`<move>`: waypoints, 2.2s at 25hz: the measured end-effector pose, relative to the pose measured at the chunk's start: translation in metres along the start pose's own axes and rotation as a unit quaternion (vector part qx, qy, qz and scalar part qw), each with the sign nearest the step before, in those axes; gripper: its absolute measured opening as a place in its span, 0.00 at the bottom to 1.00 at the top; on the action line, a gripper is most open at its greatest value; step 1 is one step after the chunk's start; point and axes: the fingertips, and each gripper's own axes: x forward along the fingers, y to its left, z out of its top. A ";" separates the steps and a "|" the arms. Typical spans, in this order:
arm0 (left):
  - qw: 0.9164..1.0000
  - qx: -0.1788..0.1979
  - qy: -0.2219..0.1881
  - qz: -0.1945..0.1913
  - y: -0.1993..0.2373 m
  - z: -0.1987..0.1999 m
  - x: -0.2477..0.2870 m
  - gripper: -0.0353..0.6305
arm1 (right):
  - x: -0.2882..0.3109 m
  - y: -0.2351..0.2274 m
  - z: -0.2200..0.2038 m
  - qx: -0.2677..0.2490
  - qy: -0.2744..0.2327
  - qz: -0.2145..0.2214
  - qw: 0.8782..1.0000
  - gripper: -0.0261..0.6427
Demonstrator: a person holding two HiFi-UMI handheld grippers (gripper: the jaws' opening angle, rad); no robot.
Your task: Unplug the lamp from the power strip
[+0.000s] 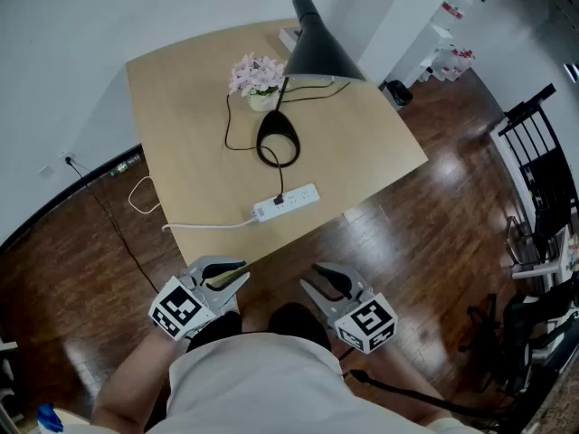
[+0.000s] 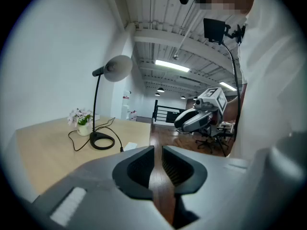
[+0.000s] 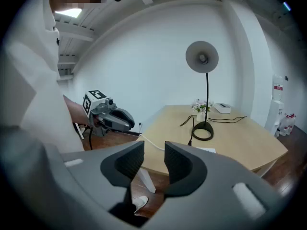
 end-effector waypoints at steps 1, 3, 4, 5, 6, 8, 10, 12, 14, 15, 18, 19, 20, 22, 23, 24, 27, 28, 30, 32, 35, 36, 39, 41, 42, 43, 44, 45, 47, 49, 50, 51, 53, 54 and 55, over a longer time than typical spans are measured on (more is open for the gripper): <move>1.000 0.003 0.008 -0.003 0.016 -0.004 0.009 0.14 | 0.017 -0.010 0.005 0.001 0.000 -0.003 1.000 0.25; 1.000 0.008 0.023 -0.006 0.047 -0.012 0.026 0.13 | 0.051 -0.030 0.012 0.004 0.001 -0.006 1.000 0.25; 1.000 0.008 0.029 -0.004 0.061 -0.016 0.035 0.13 | 0.067 -0.040 0.014 0.006 0.003 -0.006 1.000 0.25; 0.999 0.008 0.034 0.000 0.073 -0.020 0.044 0.10 | 0.082 -0.051 0.015 0.007 0.007 -0.006 1.000 0.25; 0.999 0.006 0.038 0.005 0.085 -0.024 0.053 0.07 | 0.096 -0.061 0.015 0.007 0.012 -0.006 1.000 0.25; 0.999 0.000 0.047 0.015 0.102 -0.030 0.072 0.06 | 0.121 -0.082 0.013 0.002 0.027 -0.007 1.000 0.25; 0.998 -0.011 0.061 0.024 0.115 -0.037 0.091 0.06 | 0.145 -0.101 0.008 -0.006 0.046 -0.005 0.999 0.25; 0.996 -0.023 0.080 0.030 0.126 -0.046 0.107 0.06 | 0.165 -0.120 0.000 -0.011 0.068 -0.004 0.998 0.25; 0.994 -0.034 0.103 0.030 0.136 -0.058 0.123 0.06 | 0.183 -0.140 -0.009 -0.012 0.089 -0.006 0.996 0.25; 0.992 -0.039 0.114 0.029 0.141 -0.063 0.131 0.06 | 0.191 -0.150 -0.014 -0.014 0.101 -0.007 0.995 0.25; 0.989 -0.047 0.135 0.031 0.152 -0.075 0.150 0.06 | 0.209 -0.165 -0.028 -0.015 0.126 0.009 0.992 0.25; 0.988 -0.050 0.140 0.033 0.155 -0.078 0.155 0.06 | 0.214 -0.165 -0.031 -0.013 0.131 0.019 0.991 0.25; 0.987 -0.050 0.147 0.034 0.157 -0.081 0.158 0.06 | 0.218 -0.165 -0.034 -0.014 0.135 0.029 0.990 0.25; 0.984 -0.045 0.170 0.032 0.159 -0.087 0.164 0.06 | 0.224 -0.164 -0.040 -0.014 0.143 0.043 0.989 0.24; 0.983 -0.042 0.179 0.030 0.159 -0.089 0.167 0.06 | 0.226 -0.165 -0.043 -0.012 0.147 0.048 0.988 0.24; 0.981 -0.041 0.186 0.028 0.159 -0.091 0.170 0.06 | 0.227 -0.165 -0.045 -0.009 0.149 0.053 0.987 0.23; 0.979 -0.038 0.201 0.027 0.165 -0.095 0.180 0.06 | 0.232 -0.164 -0.047 -0.022 0.153 0.065 0.986 0.19; 0.978 -0.037 0.204 0.027 0.166 -0.097 0.182 0.06 | 0.233 -0.163 -0.048 -0.028 0.154 0.067 0.985 0.18; 0.977 -0.037 0.209 0.027 0.166 -0.098 0.184 0.06 | 0.234 -0.162 -0.050 -0.038 0.155 0.070 0.985 0.18; 0.976 -0.039 0.211 0.026 0.166 -0.098 0.184 0.06 | 0.233 -0.162 -0.050 -0.043 0.156 0.074 0.984 0.17; 0.975 -0.033 0.218 0.028 0.165 -0.098 0.184 0.06 | 0.232 -0.161 -0.044 -0.041 0.145 0.079 0.985 0.17; 0.975 -0.030 0.220 0.029 0.165 -0.098 0.184 0.06 | 0.232 -0.160 -0.040 -0.041 0.136 0.081 0.987 0.17; 0.974 -0.031 0.221 0.031 0.166 -0.099 0.184 0.06 | 0.232 -0.161 -0.021 -0.047 0.116 0.083 0.989 0.17; 0.974 -0.035 0.220 0.030 0.166 -0.099 0.184 0.06 | 0.234 -0.169 -0.014 -0.046 0.113 0.079 0.989 0.17; 0.974 -0.036 0.220 0.028 0.166 -0.099 0.184 0.06 | 0.236 -0.175 -0.012 -0.043 0.114 0.076 0.990 0.17; 0.974 -0.036 0.221 0.027 0.165 -0.099 0.184 0.06 | 0.238 -0.182 -0.011 -0.039 0.117 0.072 0.990 0.17; 0.974 -0.036 0.222 0.027 0.165 -0.099 0.184 0.06 | 0.241 -0.189 -0.011 -0.035 0.121 0.068 0.990 0.17; 0.974 -0.037 0.223 0.026 0.165 -0.099 0.184 0.06 | 0.245 -0.196 -0.012 -0.032 0.126 0.064 0.989 0.17; 0.973 -0.040 0.225 0.026 0.164 -0.099 0.184 0.06 | 0.252 -0.211 -0.017 -0.027 0.140 0.057 0.988 0.17; 0.973 -0.042 0.225 0.025 0.164 -0.098 0.184 0.06 | 0.259 -0.222 -0.022 -0.024 0.155 0.056 0.986 0.17; 0.973 -0.042 0.225 0.025 0.165 -0.098 0.185 0.06 | 0.263 -0.226 -0.024 -0.025 0.162 0.057 0.985 0.17; 0.973 -0.043 0.226 0.025 0.166 -0.098 0.185 0.06 | 0.266 -0.229 -0.025 -0.026 0.168 0.058 0.984 0.17; 0.973 -0.045 0.227 0.025 0.166 -0.099 0.185 0.06 | 0.272 -0.233 -0.029 -0.027 0.180 0.063 0.981 0.17; 0.972 -0.046 0.228 0.025 0.165 -0.099 0.185 0.06 | 0.274 -0.233 -0.031 -0.027 0.186 0.065 0.980 0.17; 0.972 -0.046 0.229 0.025 0.164 -0.099 0.185 0.06 | 0.275 -0.234 -0.033 -0.027 0.192 0.067 0.979 0.17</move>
